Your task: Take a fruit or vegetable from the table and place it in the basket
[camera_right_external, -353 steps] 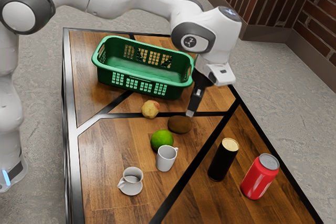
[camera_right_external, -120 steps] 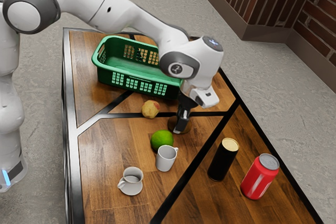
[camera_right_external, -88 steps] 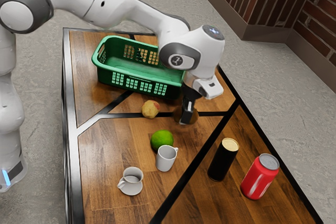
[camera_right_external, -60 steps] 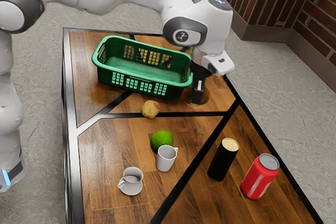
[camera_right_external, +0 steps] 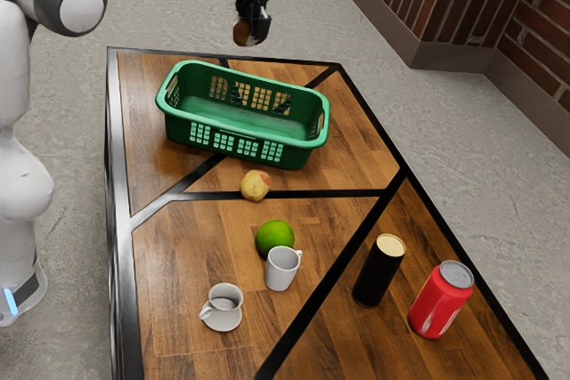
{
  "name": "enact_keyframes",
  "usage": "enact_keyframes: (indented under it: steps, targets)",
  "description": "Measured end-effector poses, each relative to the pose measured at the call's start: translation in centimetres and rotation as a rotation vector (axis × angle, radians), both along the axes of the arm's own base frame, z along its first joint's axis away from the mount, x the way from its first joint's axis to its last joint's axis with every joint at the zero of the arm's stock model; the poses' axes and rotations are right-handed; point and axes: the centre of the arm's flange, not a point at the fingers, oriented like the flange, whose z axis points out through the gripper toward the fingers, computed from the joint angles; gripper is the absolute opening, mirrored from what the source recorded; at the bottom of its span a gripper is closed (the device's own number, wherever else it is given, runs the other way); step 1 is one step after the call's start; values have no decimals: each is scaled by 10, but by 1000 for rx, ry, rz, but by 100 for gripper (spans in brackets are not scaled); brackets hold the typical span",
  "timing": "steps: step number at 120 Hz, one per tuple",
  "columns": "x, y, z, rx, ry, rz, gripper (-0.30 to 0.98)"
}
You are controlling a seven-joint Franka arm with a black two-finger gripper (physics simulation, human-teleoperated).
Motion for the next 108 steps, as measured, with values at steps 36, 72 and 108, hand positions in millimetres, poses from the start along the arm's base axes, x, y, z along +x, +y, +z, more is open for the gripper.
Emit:
enact_keyframes:
  steps: [36, 72, 108]
  targets:
    - [47, -108, -5, -3, 26, -279, 26]
    - [46, -113, -7, -16, 35, -332, 54]
    - [41, -112, -4, -34, 49, -361, 67]
